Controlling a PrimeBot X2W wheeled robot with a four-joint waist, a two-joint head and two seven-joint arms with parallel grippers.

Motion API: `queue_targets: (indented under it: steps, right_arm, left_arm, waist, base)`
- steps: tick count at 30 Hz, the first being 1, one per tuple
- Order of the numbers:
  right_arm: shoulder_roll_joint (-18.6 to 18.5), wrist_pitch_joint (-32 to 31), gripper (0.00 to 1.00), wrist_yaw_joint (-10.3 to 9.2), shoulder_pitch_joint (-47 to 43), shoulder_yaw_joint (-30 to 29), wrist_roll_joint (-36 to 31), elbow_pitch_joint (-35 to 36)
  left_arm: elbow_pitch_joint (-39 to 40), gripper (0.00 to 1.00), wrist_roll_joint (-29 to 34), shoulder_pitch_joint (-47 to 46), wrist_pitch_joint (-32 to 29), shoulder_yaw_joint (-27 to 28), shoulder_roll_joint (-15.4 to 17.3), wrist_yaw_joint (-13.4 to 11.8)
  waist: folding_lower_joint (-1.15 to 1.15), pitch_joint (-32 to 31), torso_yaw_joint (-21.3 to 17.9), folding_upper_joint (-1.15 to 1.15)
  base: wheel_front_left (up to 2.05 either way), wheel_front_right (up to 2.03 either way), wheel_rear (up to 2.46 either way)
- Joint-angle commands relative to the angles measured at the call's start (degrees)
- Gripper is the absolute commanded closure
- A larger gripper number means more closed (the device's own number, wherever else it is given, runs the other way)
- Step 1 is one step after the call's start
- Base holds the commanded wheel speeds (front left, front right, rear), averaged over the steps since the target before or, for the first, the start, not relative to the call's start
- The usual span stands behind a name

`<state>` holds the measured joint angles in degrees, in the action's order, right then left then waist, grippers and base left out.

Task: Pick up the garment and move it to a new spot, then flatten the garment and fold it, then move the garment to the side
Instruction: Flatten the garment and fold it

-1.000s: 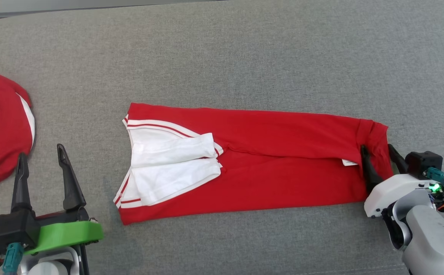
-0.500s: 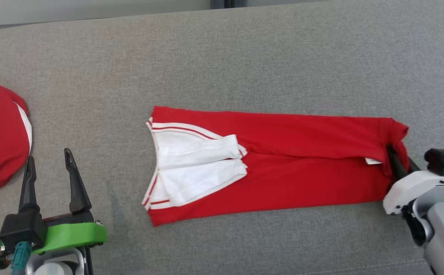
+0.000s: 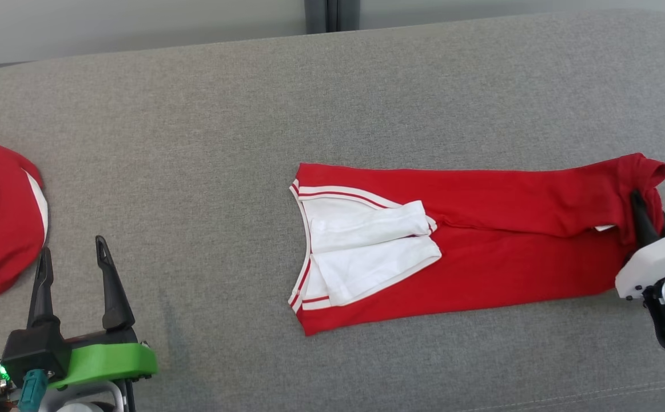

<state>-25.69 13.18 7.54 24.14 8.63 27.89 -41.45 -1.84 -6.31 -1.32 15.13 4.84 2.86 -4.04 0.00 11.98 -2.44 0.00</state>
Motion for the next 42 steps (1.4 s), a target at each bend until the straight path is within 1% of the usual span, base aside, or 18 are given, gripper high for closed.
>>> queue_targets:
  steps: [1, 6, 13, 15, 18, 22, 28, 37, 38, 39, 40, 42]
  right_arm:
    - [0.89, -0.22, 1.0, -0.1, -0.54, 0.11, 0.84, 1.45]
    - [4.71, -1.69, 1.0, -0.1, -3.1, 1.62, 3.52, 8.39]
    - [10.48, -5.14, 1.0, -0.09, -5.02, 6.36, 3.16, 18.9]
    - [12.41, -6.26, 1.0, -0.09, -4.79, 8.05, 2.94, 20.82]
    - [14.24, -7.55, 1.0, -0.08, -3.97, 10.58, 2.21, 22.51]
    - [16.98, -8.49, 1.0, -0.08, -2.54, 13.76, 1.64, 22.98]
    - [20.19, -8.11, 1.0, -0.08, -0.12, 16.86, 2.02, 20.61]
    - [22.25, -6.08, 1.0, -0.07, 2.79, 19.73, 2.32, 14.95]
    - [22.35, -5.11, 0.9, -0.07, 3.24, 19.68, 2.4, 14.15]
    - [22.43, -4.48, 0.04, -0.07, 3.6, 19.82, 2.46, 13.55]
    - [22.55, -4.14, 0.0, -0.07, 3.74, 20.19, 2.81, 12.49]
    - [22.65, -3.18, 0.0, -0.07, 4.45, 20.83, 3.29, 11.4]
  left_arm:
    - [-0.16, 0.0, 0.18, 0.96, -0.01, 0.24, 0.08, -0.13]
    - [-0.53, 0.0, -0.33, 1.39, -0.01, -0.05, 0.08, -0.23]
    - [-1.02, 0.0, -0.87, 1.12, -0.01, -0.6, 0.08, -0.4]
    - [-1.16, 0.0, -0.95, 0.77, -0.01, -0.72, 0.09, -0.33]
    - [-1.32, 0.0, -1.12, -0.08, -0.01, -1.29, 0.08, -0.22]
    - [-1.55, 0.0, -1.27, -0.69, -0.01, -2.09, 0.08, -0.32]
    - [-2.07, 0.0, -1.74, -1.02, -0.01, -2.46, 0.09, -0.32]
    - [-2.37, 0.0, -2.19, -1.97, -0.01, -3.39, 0.09, -0.54]
    - [-2.51, 0.0, -2.18, -2.16, -0.01, -3.42, 0.09, -0.45]
    - [-2.6, 0.0, -2.19, -2.34, -0.01, -3.47, 0.09, -0.37]
    - [-2.71, 0.0, -2.26, -2.54, -0.01, -3.49, 0.09, -0.3]
    - [-2.91, 0.0, -2.34, -2.89, -0.01, -3.72, 0.09, -0.22]
  waist:
    - [0.0, -0.24, 0.07, 0.0]
    - [0.0, -0.75, 0.42, 0.0]
    - [0.0, -0.98, 1.26, 0.0]
    - [0.0, -0.9, 1.63, 0.0]
    - [0.0, -0.57, 2.39, 0.0]
    - [0.0, -0.14, 3.4, 0.0]
    - [0.0, 0.43, 4.99, 0.0]
    - [0.0, 1.63, 6.39, 0.0]
    - [0.0, 1.89, 6.41, 0.0]
    - [0.0, 2.03, 6.43, 0.0]
    - [0.0, 2.17, 6.43, 0.0]
    - [0.0, 2.32, 6.28, 0.0]
  base:
    - [0.0, 0.0, 0.0]
    - [0.0, 0.0, 0.0]
    - [0.0, 0.0, 0.0]
    - [0.0, 0.0, 0.0]
    - [0.0, 0.0, 0.0]
    - [0.0, 0.0, 0.0]
    - [0.0, 0.0, 0.0]
    - [0.0, 0.0, 0.0]
    - [0.0, 0.0, 0.0]
    - [0.0, 0.0, 0.0]
    - [0.0, 0.0, 0.0]
    - [0.0, 0.0, 0.0]
